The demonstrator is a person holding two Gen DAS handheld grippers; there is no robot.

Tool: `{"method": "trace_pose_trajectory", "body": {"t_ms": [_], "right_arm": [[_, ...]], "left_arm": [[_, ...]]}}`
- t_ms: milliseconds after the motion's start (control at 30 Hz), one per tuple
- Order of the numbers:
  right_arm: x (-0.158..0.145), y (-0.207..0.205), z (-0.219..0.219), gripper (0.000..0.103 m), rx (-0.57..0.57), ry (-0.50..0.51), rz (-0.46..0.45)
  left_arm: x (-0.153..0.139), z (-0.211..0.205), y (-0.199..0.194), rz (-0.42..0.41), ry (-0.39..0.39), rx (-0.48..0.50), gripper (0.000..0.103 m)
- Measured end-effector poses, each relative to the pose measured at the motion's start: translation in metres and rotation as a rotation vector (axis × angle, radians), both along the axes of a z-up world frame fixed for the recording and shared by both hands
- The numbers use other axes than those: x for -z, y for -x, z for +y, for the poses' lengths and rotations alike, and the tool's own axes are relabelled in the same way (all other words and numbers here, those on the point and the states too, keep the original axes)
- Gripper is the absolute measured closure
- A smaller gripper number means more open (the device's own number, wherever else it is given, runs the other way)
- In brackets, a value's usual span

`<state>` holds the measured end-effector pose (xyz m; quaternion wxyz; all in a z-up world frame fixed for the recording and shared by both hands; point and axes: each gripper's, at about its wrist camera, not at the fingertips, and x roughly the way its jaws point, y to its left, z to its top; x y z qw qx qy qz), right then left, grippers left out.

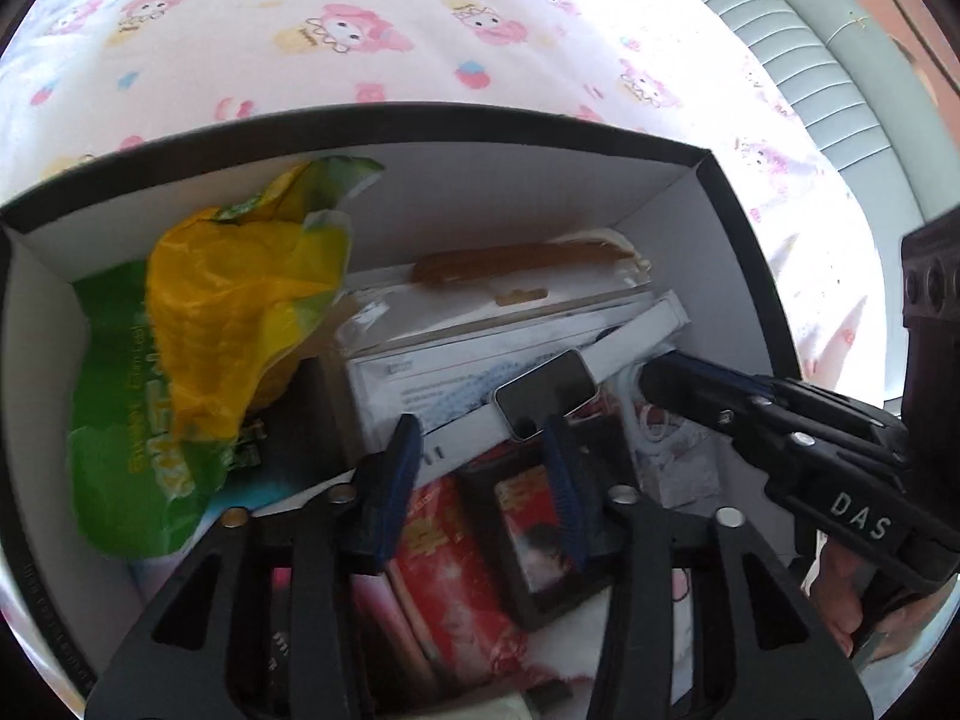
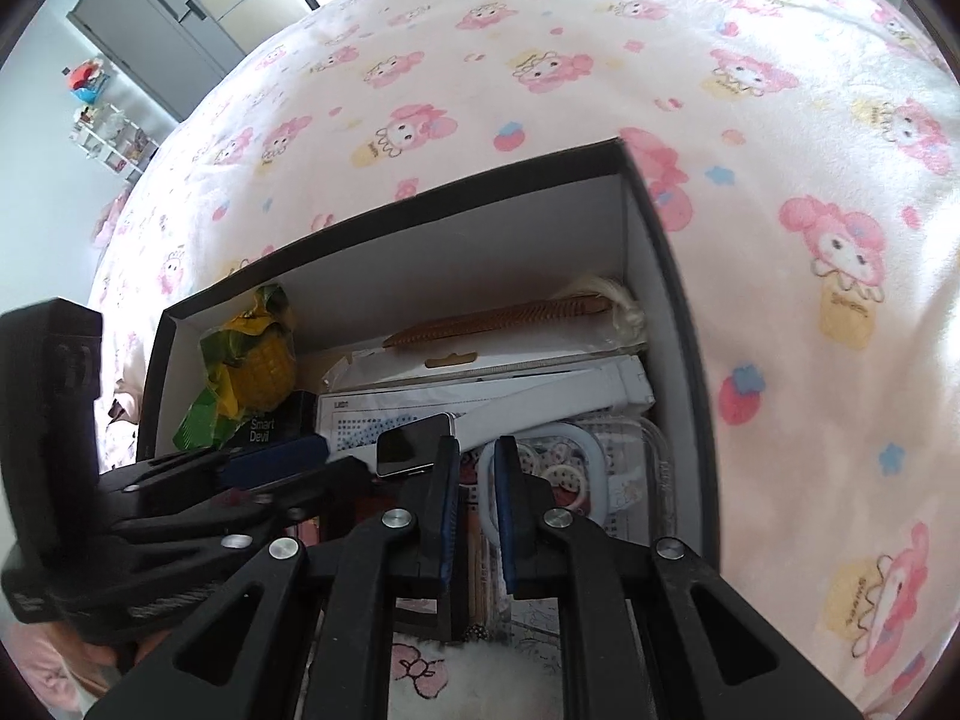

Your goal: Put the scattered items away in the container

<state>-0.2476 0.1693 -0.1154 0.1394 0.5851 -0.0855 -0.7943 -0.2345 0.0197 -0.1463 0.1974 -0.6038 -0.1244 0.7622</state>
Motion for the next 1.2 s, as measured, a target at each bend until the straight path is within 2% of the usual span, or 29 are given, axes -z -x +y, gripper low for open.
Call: {"method": "trace_pose_trajectory", "body": {"t_ms": [67, 167, 267, 367, 500, 633, 767, 833, 900, 1100, 1200], "right_arm": [[0.005, 0.005, -0.006, 0.094, -0.019, -0.018, -0.018], [0.015, 0.015, -0.014, 0.093, -0.046, 0.008, -0.033], [0.019, 0.019, -0.019, 0.093, -0.037, -0.006, -0.047], [0.000, 0.007, -0.015, 0.093, -0.057, 0.013, 0.015], [-0.004, -0.005, 0.000, 0.093, -0.039, 0.045, -0.022], [-0.008, -0.006, 0.007, 0.093, -0.004, 0.066, -0.022], [-0.013, -0.009, 0.007, 0.093, 0.009, 0.043, 0.002], [-0.006, -0.004, 0.008, 0.093, -0.002, 0.049, -0.005], [-0.003, -0.003, 0.007, 0.093, -0.010, 0.054, -0.005], [-0.003, -0.011, 0.001, 0.093, -0.008, 0.053, 0.000], [-0.011, -0.021, 0.001, 0.093, 0.013, 0.049, 0.035]], "left_arm": [[-0.002, 0.000, 0.002, 0.002, 0.007, -0.004, 0.057], [-0.003, -0.007, 0.005, 0.021, 0.039, -0.049, 0.059], [-0.008, -0.017, 0.005, 0.002, -0.046, -0.027, 0.059], [-0.026, -0.023, -0.004, 0.031, -0.120, -0.018, 0.057], [-0.018, -0.014, -0.009, -0.046, -0.229, 0.004, 0.057], [-0.004, -0.005, -0.004, -0.082, -0.120, -0.028, 0.057], [0.012, -0.020, 0.007, -0.144, -0.218, -0.097, 0.058], [0.012, -0.025, 0.013, -0.124, -0.230, -0.125, 0.059], [0.010, -0.024, 0.017, -0.088, -0.208, -0.139, 0.059], [-0.009, -0.017, 0.010, -0.026, -0.238, -0.107, 0.059], [-0.027, -0.007, -0.002, 0.035, -0.189, -0.082, 0.059]]}}
